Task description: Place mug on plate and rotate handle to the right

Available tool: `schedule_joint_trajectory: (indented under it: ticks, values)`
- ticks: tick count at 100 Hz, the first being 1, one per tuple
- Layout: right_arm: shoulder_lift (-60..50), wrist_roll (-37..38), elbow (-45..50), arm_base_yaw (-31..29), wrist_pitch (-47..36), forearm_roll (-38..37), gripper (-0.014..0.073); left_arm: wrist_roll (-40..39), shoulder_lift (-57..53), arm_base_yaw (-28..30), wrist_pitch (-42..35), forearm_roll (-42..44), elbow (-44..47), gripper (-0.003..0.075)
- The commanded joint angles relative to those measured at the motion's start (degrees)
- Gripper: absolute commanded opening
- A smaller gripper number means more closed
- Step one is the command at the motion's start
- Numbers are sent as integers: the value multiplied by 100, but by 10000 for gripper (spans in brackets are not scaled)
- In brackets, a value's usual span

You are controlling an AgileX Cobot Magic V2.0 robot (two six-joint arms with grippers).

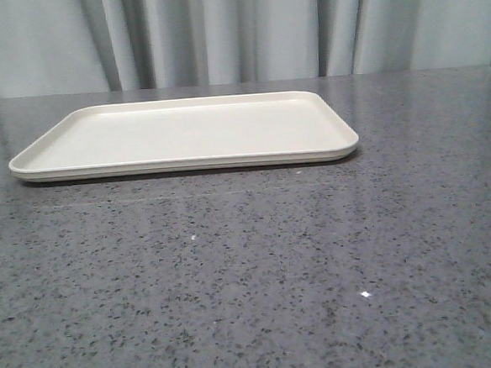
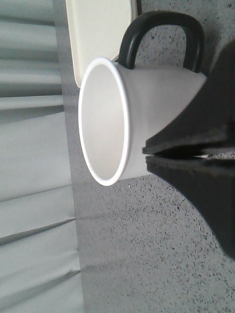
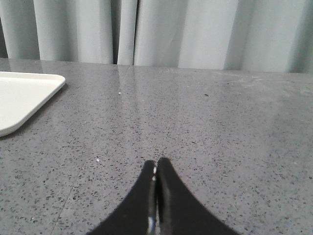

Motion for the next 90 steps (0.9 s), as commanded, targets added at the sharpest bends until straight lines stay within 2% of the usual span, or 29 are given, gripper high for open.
schedule_joint_trajectory:
  ticks: [1, 58, 74, 83, 90]
  values:
    - [-99, -23, 8, -31, -495, -18, -65, -13, -173, 11, -480, -39, 51, -20]
    - [-99, -23, 8, -31, -495, -18, -65, -13, -173, 11, -480, -39, 51, -20]
    - [-99, -23, 2, -31, -1029, -18, -65, -13, -173, 11, -596, -39, 51, -20]
    - [-99, -23, -26, -31, -1440, -24, -65, -44, -173, 11, -788, -429, -49, -20]
    - [-98, -23, -189, -31, -1329, -24, -65, -44, -173, 11, -736, -925, -242, -20]
